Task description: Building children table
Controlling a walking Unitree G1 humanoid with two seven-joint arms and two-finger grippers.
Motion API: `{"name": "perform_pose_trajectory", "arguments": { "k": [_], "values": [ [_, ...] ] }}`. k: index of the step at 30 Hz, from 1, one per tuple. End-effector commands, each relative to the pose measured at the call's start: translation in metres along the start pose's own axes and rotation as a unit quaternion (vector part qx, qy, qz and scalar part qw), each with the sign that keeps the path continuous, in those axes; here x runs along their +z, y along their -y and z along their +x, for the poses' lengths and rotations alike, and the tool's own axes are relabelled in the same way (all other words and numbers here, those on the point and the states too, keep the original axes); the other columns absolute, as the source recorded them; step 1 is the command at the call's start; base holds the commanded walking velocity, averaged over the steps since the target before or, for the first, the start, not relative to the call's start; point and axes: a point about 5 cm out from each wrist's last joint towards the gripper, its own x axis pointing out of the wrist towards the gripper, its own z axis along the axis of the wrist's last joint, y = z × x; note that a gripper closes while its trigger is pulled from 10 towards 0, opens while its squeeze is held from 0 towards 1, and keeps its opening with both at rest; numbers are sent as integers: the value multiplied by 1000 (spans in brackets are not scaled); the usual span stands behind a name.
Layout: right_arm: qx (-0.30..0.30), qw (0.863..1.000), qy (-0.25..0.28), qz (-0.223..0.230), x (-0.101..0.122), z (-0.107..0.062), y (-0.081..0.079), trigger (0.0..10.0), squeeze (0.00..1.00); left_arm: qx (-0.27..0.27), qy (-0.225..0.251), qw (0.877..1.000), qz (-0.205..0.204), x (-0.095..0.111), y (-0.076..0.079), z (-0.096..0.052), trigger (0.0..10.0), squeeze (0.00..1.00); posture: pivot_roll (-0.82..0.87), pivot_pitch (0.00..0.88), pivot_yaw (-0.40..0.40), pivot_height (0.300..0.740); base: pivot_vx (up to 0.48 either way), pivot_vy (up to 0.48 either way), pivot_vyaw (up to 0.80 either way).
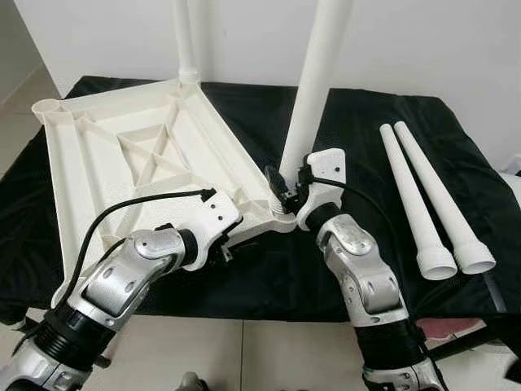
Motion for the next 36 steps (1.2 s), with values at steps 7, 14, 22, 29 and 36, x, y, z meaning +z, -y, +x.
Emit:
{"name": "perform_pose_trajectory", "arguments": {
  "k": [7, 14, 22, 29, 36],
  "values": [
    [-5, 1000, 2, 8, -9, 2, 5, 10000, 0, -12, -27, 999, 28, -8, 0, 16, 6039, 0, 60, 113, -24, 740, 0, 0, 0],
    [5, 1000, 4, 6, -10, 5, 2, 10000, 0, -9, -49, 998, 41, -15, -6, 17, 0, 0, 68, 115, -23, 740, 0, 0, 0],
    [24, 1000, 7, 7, -12, 4, -1, 10000, 0, -31, -26, 998, 48, -10, -5, 15, 0, 0, 65, 115, -22, 740, 0, 0, 0],
    [51, 999, -5, 11, -21, -1, -11, 10000, 0, -91, -7, 993, 80, -10, 1, -2, 0, 0, 65, 115, -18, 740, 0, 0, 0],
    [76, 997, -15, 19, -26, -9, -18, 10000, 0, -93, -9, 992, 81, -15, -4, -16, 0, 0, 71, 118, -28, 740, 0, 0, 0]
  ]
}}
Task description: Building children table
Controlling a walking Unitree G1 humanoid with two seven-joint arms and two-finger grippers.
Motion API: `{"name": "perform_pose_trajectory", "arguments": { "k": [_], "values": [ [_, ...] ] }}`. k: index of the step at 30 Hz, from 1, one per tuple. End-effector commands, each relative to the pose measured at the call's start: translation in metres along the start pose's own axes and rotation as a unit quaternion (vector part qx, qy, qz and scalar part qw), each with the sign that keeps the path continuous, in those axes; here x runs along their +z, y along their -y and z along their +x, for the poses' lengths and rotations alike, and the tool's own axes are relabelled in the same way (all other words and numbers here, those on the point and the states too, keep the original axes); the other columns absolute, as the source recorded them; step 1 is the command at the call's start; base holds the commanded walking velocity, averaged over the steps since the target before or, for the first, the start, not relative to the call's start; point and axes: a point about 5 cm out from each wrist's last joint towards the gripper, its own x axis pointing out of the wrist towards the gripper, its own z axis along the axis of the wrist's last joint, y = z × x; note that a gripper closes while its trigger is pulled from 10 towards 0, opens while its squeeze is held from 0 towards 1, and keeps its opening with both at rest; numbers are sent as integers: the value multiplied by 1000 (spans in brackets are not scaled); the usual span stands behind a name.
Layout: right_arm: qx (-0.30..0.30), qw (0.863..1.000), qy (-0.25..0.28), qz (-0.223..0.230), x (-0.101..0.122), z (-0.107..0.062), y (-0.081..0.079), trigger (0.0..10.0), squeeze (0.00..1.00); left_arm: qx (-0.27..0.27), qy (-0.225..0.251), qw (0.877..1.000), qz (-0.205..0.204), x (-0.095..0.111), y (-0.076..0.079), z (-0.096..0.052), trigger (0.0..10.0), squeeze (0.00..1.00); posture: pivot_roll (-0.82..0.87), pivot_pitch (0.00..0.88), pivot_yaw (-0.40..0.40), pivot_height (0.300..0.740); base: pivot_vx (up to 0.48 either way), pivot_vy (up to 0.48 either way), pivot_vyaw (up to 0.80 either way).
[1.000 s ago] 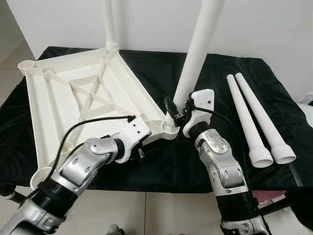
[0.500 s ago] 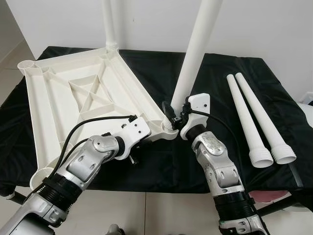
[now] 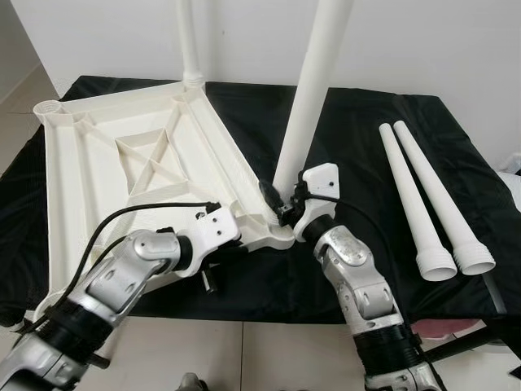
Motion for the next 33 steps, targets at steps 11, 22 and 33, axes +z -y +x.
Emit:
{"name": "perform_pose_trajectory", "arguments": {
  "k": [11, 22, 33],
  "values": [
    [13, 1000, 8, 6, 2, -5, -5, 10000, 0, 3, 35, 999, 2, 12, 5, 13, 10000, 1000, 60, 122, -28, 740, 0, 0, 0],
    [6, 1000, 9, 6, 3, -7, -2, 10000, 0, 5, 52, 999, -11, 24, -2, 29, 10000, 0, 55, 129, -23, 740, 0, 0, 0],
    [-1, 1000, 10, 5, 4, -7, 1, 9843, 0, 8, 44, 998, -38, 21, -2, 43, 10000, 0, 52, 130, -17, 740, 0, 0, 0]
  ]
}}
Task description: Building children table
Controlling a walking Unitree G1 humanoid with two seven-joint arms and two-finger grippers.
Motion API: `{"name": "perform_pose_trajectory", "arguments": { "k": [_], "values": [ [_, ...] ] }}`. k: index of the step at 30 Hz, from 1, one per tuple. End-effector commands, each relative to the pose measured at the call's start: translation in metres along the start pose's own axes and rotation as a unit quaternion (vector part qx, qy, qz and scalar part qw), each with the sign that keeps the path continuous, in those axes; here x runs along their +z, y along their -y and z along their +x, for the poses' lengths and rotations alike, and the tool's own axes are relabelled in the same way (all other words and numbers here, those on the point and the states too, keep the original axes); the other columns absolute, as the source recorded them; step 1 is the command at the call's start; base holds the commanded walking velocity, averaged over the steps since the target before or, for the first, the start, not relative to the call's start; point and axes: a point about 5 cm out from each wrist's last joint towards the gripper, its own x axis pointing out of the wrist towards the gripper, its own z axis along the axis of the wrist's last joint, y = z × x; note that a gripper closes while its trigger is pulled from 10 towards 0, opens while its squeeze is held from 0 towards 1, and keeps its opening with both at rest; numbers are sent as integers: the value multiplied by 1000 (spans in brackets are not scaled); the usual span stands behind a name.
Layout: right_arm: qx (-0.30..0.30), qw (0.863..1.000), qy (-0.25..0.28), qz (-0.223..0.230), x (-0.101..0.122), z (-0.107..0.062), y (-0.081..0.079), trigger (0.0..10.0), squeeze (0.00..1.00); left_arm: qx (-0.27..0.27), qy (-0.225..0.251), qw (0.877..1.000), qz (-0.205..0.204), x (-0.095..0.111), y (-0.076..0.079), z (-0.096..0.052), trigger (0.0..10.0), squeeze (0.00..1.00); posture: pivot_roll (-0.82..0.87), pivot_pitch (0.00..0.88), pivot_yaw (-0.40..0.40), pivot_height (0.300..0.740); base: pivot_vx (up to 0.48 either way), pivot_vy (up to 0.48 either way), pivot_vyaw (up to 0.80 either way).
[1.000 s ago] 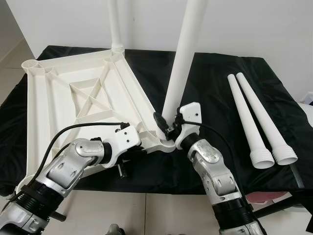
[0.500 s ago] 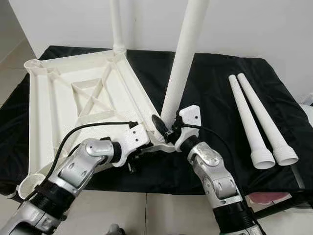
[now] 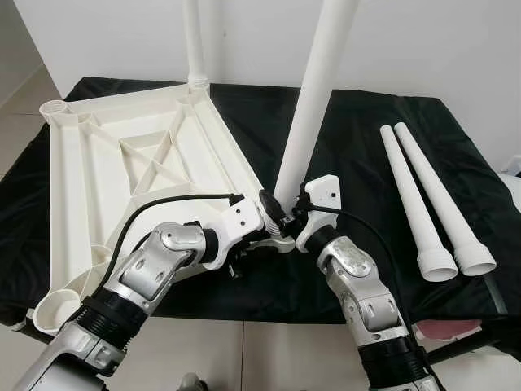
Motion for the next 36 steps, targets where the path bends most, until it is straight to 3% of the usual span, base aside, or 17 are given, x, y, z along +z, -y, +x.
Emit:
{"name": "perform_pose_trajectory", "arguments": {
  "k": [1, 3, 4, 5, 26, 36],
  "values": [
    [2, 1000, 6, 4, 3, -1, -1, 9843, 0, 21, -14, 1000, -14, -6, 0, 5, 10000, 0, 52, 130, -17, 740, 0, 0, 0],
    [1, 1000, 6, 4, 2, -1, -1, 9765, 0, 22, -11, 1000, -20, -6, -1, 6, 10000, 0, 51, 130, -17, 740, 0, 0, 0],
    [1, 1000, 5, 4, 2, -1, -1, 9725, 0, 18, -11, 1000, -23, -7, 0, 7, 8314, 0, 50, 130, -16, 740, 0, 0, 0],
    [-1, 1000, 3, 4, 1, -2, 0, 9647, 0, 14, -13, 1000, -22, -8, 1, 7, 0, 0, 49, 130, -16, 740, 0, 0, 0],
    [-30, 1000, -5, -6, -2, -3, 15, 8980, 0, -2, -15, 1000, -18, -16, 6, 1, 0, 0, 53, 128, -19, 740, 0, 0, 0],
    [-15, 1000, -12, -2, -8, -4, 9, 9804, 0, -4, -18, 1000, -16, -16, 6, 0, 0, 0, 53, 126, -17, 740, 0, 0, 0]
  ]
}}
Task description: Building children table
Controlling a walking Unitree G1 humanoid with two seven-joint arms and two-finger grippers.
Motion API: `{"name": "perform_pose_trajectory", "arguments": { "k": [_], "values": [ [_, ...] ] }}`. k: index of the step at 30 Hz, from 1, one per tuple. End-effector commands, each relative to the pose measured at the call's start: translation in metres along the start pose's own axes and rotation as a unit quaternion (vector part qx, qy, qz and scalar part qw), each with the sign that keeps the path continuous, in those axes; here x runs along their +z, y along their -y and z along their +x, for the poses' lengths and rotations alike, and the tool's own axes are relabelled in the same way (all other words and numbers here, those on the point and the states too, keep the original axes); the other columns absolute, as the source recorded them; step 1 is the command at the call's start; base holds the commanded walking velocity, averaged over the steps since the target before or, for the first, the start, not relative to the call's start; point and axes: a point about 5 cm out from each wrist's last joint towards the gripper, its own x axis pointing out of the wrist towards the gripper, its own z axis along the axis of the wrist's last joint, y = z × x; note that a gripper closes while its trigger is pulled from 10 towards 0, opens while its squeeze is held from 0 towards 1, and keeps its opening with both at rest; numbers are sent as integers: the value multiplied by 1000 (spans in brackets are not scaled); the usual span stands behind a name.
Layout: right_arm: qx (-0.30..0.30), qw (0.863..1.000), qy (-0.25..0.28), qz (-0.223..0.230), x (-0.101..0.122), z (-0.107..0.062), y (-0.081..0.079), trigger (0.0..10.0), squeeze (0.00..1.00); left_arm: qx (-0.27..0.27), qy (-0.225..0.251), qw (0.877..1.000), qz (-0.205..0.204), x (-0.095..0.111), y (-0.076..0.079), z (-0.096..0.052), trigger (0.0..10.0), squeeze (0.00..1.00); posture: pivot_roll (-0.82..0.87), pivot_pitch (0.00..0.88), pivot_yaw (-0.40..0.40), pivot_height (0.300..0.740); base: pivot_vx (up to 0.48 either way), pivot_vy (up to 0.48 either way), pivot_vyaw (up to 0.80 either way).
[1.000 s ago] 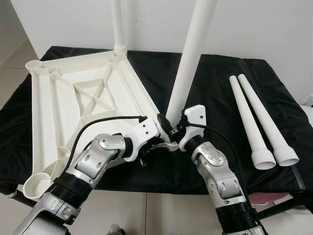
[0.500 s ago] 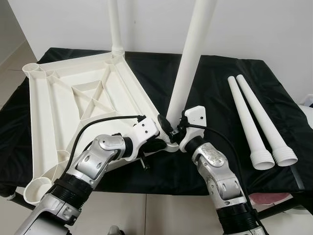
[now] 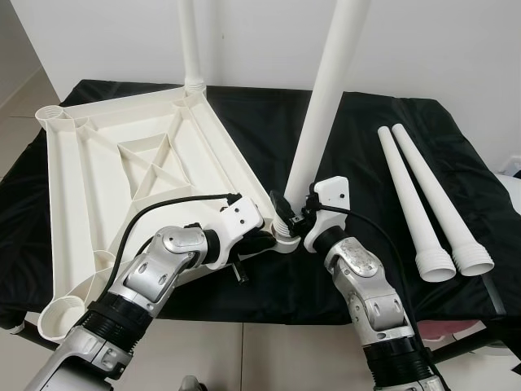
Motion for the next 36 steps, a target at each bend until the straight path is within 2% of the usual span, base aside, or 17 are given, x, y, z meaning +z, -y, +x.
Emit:
{"name": "perform_pose_trajectory", "arguments": {
  "k": [1, 6, 11, 13, 17, 29, 31, 35, 36],
  "values": [
    [11, 1000, -2, 3, -4, -1, -3, 9804, 0, -22, -26, 999, -12, -13, 7, 0, 0, 0, 53, 126, -17, 740, 0, 0, 0],
    [24, 1000, -6, 6, -9, -2, -7, 9961, 0, -26, -23, 999, -11, -12, 8, 0, 0, 0, 54, 125, -15, 740, 0, 0, 0],
    [24, 999, -21, -1, -16, -3, -6, 9569, 0, -24, -23, 999, -11, -12, 7, -1, 0, 0, 58, 125, -19, 740, 0, 0, 0],
    [23, 999, -31, -3, -21, -5, -5, 9647, 0, -22, -24, 999, -12, -12, 7, -1, 0, 0, 58, 125, -19, 740, 0, 0, 0],
    [14, 998, -60, -14, -34, -15, -3, 9176, 0, -21, -24, 999, -12, -12, 6, -1, 0, 0, 54, 128, -17, 740, 0, 0, 0],
    [6, 996, -89, -25, -47, -25, 3, 9294, 0, -25, -24, 999, -10, -11, 5, -1, 0, 0, 51, 129, -6, 740, 0, 0, 0],
    [28, 996, -87, -13, -47, -23, -1, 10000, 0, -27, -25, 999, -10, -11, 6, -1, 0, 0, 52, 130, -3, 740, 0, 0, 0],
    [68, 994, -89, 12, -48, -22, -7, 10000, 0, -27, -25, 999, -10, -11, 6, -1, 0, 0, 53, 131, -1, 740, 0, 0, 0],
    [108, 988, -107, 36, -53, -26, -10, 10000, 0, -28, -25, 999, -10, -11, 6, -1, 0, 0, 61, 132, -3, 740, 0, 0, 0]
  ]
}}
